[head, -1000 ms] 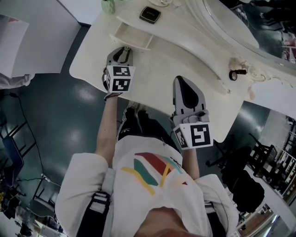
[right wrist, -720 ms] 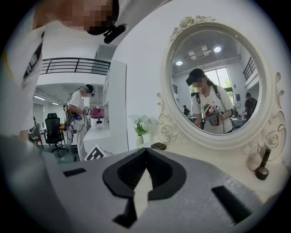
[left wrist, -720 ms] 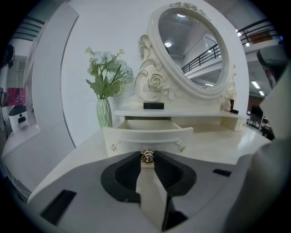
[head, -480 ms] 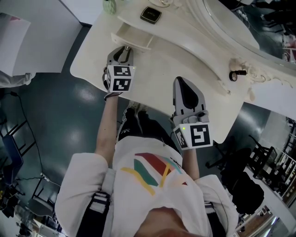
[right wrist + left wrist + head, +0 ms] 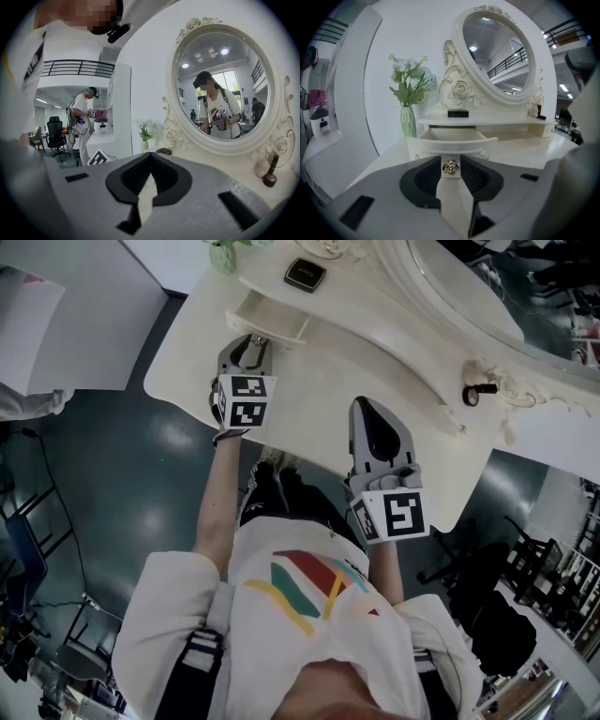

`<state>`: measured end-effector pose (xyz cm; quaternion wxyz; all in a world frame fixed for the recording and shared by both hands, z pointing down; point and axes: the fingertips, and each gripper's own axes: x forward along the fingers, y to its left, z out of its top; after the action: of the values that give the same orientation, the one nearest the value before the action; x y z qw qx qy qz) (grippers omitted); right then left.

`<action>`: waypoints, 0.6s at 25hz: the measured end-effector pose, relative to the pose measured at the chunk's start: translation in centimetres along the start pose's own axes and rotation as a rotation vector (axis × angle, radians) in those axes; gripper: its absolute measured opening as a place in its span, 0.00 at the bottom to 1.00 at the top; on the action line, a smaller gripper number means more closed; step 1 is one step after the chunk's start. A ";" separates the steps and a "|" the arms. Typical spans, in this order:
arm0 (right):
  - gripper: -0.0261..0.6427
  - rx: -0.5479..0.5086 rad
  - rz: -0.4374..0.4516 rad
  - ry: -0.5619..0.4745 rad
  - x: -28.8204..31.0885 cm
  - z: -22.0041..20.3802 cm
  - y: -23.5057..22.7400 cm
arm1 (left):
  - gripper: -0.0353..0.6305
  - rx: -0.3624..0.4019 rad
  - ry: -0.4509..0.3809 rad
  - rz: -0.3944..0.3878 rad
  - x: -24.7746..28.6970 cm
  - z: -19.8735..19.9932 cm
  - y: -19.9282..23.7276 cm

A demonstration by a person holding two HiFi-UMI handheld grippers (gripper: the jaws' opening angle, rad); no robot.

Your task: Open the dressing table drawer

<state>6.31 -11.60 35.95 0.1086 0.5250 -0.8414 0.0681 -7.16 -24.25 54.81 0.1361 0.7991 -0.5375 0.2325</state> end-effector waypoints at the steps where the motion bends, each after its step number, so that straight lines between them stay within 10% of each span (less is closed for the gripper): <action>1: 0.04 0.000 0.000 -0.004 0.0 0.2 0.0 | 0.21 0.004 0.001 0.000 -0.1 0.2 0.0; 15: 0.04 -0.027 -0.013 -0.130 -0.1 5.2 -0.1 | 0.22 0.029 -0.088 0.041 -3.4 6.8 1.9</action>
<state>5.84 -12.73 30.94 0.0610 0.5323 -0.8441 0.0217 -8.45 -25.40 47.20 0.0957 0.7992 -0.5559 0.2076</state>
